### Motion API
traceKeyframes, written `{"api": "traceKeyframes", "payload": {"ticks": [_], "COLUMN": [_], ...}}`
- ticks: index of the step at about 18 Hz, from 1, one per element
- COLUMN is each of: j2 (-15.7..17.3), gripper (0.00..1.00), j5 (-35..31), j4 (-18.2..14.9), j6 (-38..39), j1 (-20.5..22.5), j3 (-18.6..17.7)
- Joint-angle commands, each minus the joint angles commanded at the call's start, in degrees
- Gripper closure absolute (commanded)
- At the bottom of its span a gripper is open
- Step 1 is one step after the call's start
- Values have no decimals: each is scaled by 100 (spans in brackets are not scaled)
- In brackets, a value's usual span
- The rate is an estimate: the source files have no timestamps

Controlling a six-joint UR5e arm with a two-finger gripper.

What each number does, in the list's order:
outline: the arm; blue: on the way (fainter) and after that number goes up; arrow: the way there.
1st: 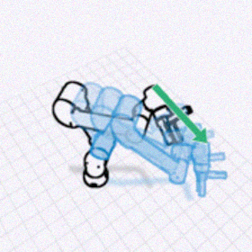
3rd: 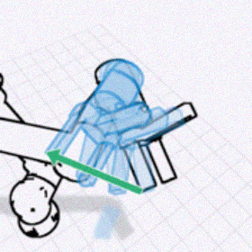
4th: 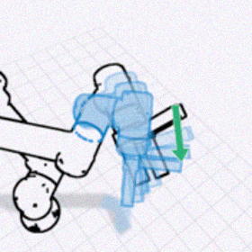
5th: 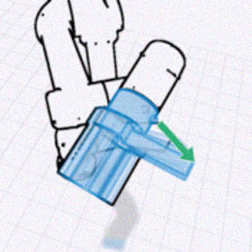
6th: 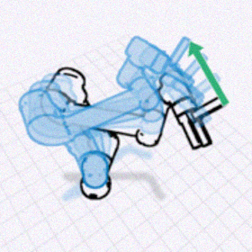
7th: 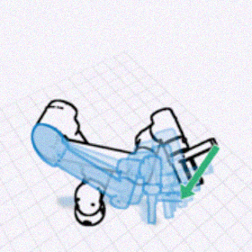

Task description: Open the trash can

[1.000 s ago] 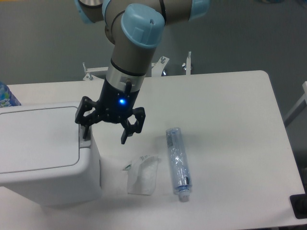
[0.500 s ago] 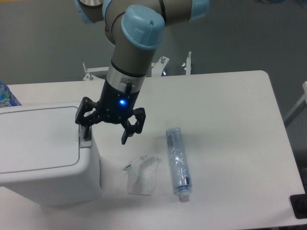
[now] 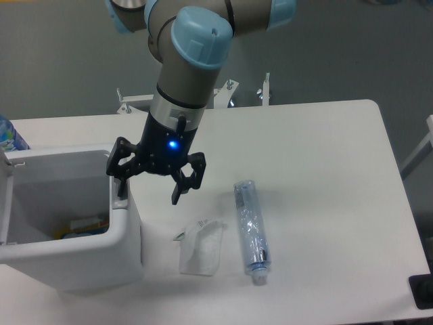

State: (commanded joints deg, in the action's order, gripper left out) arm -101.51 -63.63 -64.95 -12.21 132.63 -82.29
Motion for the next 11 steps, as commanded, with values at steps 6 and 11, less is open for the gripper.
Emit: {"api": "traceKeyframes", "payload": {"ticks": [6, 11], "j2": [0, 18], "gripper": [0, 0], "j5": [-79, -903], "j4": [0, -44], "j6": [-333, -1782], "j1": [457, 790], "j3": [547, 785]}}
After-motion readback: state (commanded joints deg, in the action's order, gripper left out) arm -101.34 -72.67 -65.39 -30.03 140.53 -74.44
